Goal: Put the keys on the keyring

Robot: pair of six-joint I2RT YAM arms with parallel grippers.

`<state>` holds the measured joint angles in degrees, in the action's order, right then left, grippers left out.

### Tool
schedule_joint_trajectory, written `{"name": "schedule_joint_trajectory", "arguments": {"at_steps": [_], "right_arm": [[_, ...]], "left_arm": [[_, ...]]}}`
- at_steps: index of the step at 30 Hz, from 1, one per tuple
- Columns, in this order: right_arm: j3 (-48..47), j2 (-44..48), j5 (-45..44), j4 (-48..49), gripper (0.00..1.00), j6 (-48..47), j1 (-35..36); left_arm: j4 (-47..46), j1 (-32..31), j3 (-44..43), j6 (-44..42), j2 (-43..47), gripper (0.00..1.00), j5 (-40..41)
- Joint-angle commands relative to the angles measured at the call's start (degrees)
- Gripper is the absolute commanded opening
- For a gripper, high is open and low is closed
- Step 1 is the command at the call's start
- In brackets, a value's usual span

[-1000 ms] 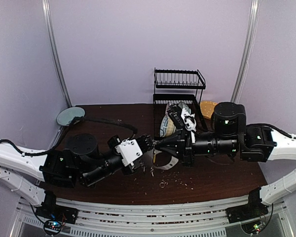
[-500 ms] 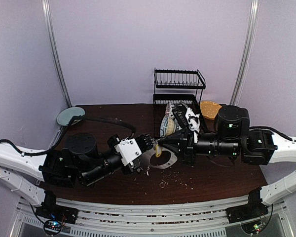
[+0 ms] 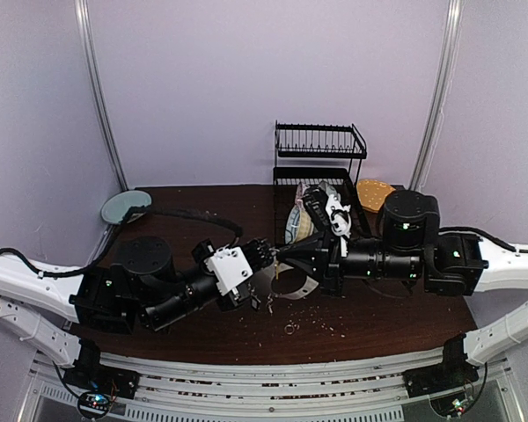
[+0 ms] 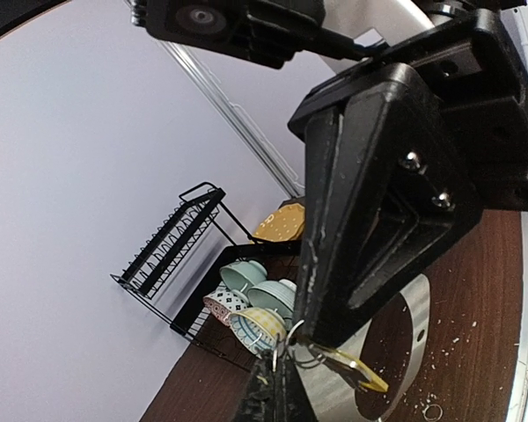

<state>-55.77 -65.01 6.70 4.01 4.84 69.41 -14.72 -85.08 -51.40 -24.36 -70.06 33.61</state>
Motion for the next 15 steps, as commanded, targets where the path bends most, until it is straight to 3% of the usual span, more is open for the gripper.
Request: {"name": "schedule_joint_trajectory", "arguments": {"at_steps": [1, 8, 15], "right_arm": [[-0.5, -0.3, -1.0, 2.2, 0.0, -0.1, 0.0], [-0.1, 0.3, -3.5, 2.2, 0.0, 1.5, -0.8], [-1.1, -0.3, 1.4, 2.6, 0.0, 4.3, -3.1]], "left_arm": [[-3.5, -0.2, -1.1, -0.1, 1.2, 0.0, -0.8], [-3.3, -0.2, -0.9, -0.2, 1.4, 0.0, -1.0], [-3.0, -0.1, -1.0, 0.0, 1.6, 0.0, -0.9]]}}
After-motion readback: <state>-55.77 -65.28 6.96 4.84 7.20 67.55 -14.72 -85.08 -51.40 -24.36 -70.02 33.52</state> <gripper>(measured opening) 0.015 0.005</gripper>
